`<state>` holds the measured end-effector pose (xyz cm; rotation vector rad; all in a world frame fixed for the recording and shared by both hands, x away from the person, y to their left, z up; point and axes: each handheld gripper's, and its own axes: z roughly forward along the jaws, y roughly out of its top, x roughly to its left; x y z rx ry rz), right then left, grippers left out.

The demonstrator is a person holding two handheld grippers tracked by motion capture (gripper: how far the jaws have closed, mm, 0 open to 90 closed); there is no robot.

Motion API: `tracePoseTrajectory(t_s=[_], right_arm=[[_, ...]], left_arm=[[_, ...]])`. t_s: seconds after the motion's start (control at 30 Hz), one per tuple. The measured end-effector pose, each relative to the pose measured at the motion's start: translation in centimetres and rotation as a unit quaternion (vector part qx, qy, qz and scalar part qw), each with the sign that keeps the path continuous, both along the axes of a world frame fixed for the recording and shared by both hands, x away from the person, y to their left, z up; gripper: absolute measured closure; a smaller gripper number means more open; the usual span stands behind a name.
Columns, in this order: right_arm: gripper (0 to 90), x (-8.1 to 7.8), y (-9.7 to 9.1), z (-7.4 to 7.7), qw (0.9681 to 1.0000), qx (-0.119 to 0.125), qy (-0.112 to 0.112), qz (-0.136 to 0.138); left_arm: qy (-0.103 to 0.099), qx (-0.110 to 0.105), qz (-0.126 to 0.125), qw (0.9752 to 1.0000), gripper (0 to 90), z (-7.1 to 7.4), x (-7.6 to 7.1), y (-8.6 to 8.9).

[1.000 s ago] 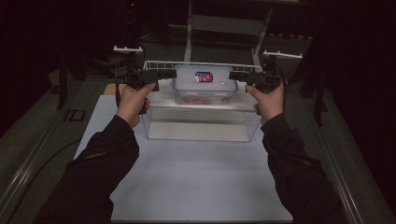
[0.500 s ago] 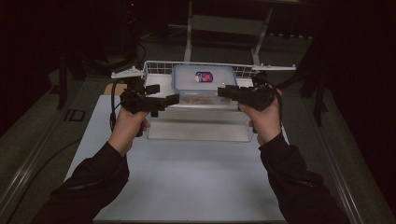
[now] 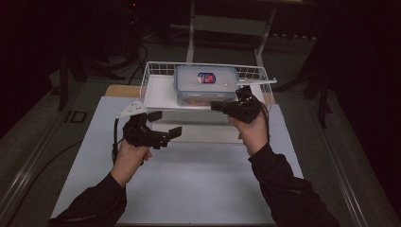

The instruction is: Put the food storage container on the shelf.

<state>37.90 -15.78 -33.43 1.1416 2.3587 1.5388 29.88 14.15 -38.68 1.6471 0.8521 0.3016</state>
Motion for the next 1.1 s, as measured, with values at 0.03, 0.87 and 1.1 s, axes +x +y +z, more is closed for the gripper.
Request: tracePoseTrajectory(t_s=[0.03, 0.87, 1.1], right_arm=[[89.9, 0.2, 0.2, -0.1, 1.0, -0.001, -0.001, -0.001], [84.2, 2.3, 2.5, -0.6, 0.9999, -0.001, 0.011, 0.0], [40.1, -0.9, 1.4, -1.5, 0.9992, -0.002, -0.026, 0.03]], left_arm=[[-0.001, 0.008, 0.001, 1.0, 0.0, -0.3, -0.2, -0.1], [0.002, 0.014, -0.013, 0.9998, 0.0, -2.2, -1.1, -0.3], [-0.022, 0.017, -0.026, 0.9993, 0.0, -2.2, -2.3, -0.3]])
